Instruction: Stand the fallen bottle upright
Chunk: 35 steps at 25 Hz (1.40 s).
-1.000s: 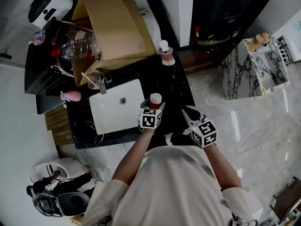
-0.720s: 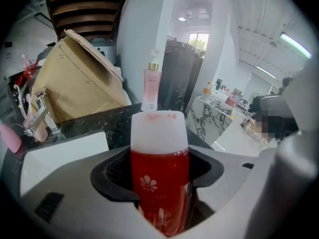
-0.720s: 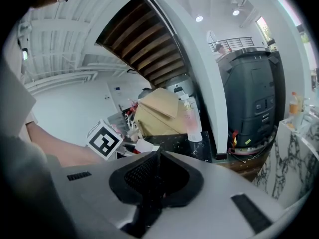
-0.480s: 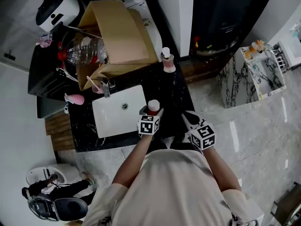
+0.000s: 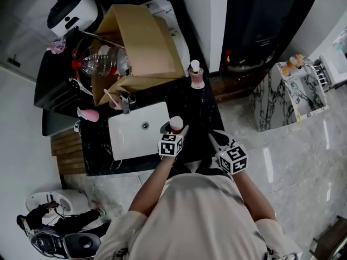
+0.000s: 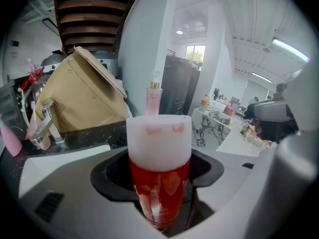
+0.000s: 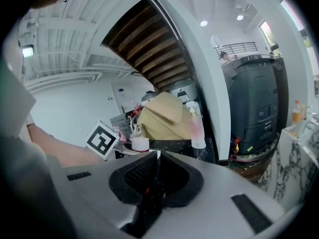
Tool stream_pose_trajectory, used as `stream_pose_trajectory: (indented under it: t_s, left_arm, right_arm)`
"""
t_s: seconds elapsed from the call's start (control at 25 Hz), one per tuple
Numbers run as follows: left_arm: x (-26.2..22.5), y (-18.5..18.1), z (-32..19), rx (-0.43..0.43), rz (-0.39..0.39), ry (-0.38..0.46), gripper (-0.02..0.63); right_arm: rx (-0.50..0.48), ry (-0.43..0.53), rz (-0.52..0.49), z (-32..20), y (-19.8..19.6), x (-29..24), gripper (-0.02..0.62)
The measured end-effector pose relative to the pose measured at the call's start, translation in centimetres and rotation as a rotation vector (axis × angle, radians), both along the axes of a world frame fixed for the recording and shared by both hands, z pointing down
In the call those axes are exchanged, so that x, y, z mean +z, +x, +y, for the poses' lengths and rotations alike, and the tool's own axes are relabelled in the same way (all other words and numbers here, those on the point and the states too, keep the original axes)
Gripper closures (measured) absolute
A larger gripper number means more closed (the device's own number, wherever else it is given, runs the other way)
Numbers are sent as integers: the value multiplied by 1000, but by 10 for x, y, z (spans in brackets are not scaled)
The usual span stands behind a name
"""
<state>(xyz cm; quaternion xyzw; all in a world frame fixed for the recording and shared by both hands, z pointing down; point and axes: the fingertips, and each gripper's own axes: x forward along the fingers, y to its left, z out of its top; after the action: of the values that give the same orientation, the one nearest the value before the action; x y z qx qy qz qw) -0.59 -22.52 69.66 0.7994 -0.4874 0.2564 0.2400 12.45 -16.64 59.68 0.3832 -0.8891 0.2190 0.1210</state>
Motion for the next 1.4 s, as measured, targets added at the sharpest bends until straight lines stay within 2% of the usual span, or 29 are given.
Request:
stream_pose_trajectory:
  t_s: [0.4, 0.64, 1.0, 1.4]
  left_arm:
    - [-10, 2, -7, 18, 30, 108, 314]
    - [-18, 6, 3, 59, 29, 194, 314]
    - [-20, 1, 18, 87, 48, 246, 313]
    - [-16, 9, 30, 125, 20, 258, 305]
  right_arm:
    - [-5, -4, 17, 5, -3, 4, 554]
    - [-3, -13, 18, 5, 0, 7, 554]
    - [-18, -18, 20, 3, -1, 10, 554]
    - [-27, -25, -4, 6, -8, 12, 554]
